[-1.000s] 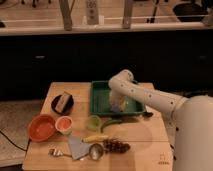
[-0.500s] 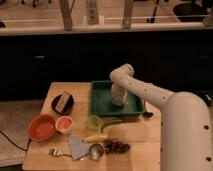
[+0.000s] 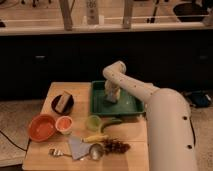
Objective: Wipe tray with sponge
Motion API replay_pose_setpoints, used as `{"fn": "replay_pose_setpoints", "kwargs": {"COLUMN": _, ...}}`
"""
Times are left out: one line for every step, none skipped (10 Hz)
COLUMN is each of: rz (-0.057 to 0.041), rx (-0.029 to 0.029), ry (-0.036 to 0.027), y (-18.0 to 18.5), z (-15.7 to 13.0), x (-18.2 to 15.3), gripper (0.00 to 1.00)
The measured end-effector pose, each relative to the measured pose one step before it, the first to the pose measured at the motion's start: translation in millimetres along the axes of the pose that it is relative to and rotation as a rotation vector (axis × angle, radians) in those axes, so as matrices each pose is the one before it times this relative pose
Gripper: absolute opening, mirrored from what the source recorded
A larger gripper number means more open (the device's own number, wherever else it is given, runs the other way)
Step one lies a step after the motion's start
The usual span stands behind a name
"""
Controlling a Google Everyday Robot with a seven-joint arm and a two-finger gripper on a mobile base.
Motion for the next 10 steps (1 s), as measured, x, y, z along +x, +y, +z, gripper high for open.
{"fn": "replay_pose_setpoints", "kwargs": {"rz": -0.05311, "rx": 0.00997, "ry": -0.01969, "y": -2.48, "z": -1.14, "x": -19.84, "gripper": 0.03}}
{"fn": "replay_pose_setpoints", "kwargs": {"rz": -0.02679, "rx": 0.00837, "ry": -0.01438, "y": 0.82, "z": -1.78, "x": -13.94, "gripper": 0.03}}
{"fn": "replay_pose_setpoints", "kwargs": {"rz": -0.01997, "rx": 0.00576, "ry": -0.01112, "y": 2.14, "z": -1.46, "x": -10.36, "gripper": 0.03}}
{"fn": "replay_pose_setpoints", "kwargs": {"rz": -0.02366, "rx": 0.00713, "ry": -0.01588, "y": 9.99, "z": -4.58, "x": -17.82, "gripper": 0.03}}
{"fn": "replay_pose_setpoints", "kwargs": {"rz": 0.00437, "rx": -0.00171, "ry": -0.00241, "y": 10.68, "z": -2.21, "x": -4.11, "gripper": 0.03}}
{"fn": "replay_pose_setpoints", "kwargs": {"rz": 0.01516, "rx": -0.00172, "ry": 0.00356, "y": 11.33, "z": -2.66, "x": 2.45, "gripper": 0.03}}
{"fn": "replay_pose_setpoints", "kwargs": {"rz": 0.02511, "rx": -0.00384, "ry": 0.00771, "y": 14.38, "z": -2.57, "x": 8.94, "gripper": 0.03}}
{"fn": "replay_pose_setpoints", "kwargs": {"rz": 0.02939, "rx": -0.00313, "ry": 0.01081, "y": 14.79, "z": -2.59, "x": 13.03, "gripper": 0.03}}
{"fn": "replay_pose_setpoints", "kwargs": {"rz": 0.03651, "rx": -0.00804, "ry": 0.00983, "y": 16.32, "z": -1.34, "x": 15.34, "gripper": 0.03}}
{"fn": "replay_pose_setpoints", "kwargs": {"rz": 0.03236, "rx": -0.00402, "ry": 0.01020, "y": 9.92, "z": -0.95, "x": 15.38, "gripper": 0.03}}
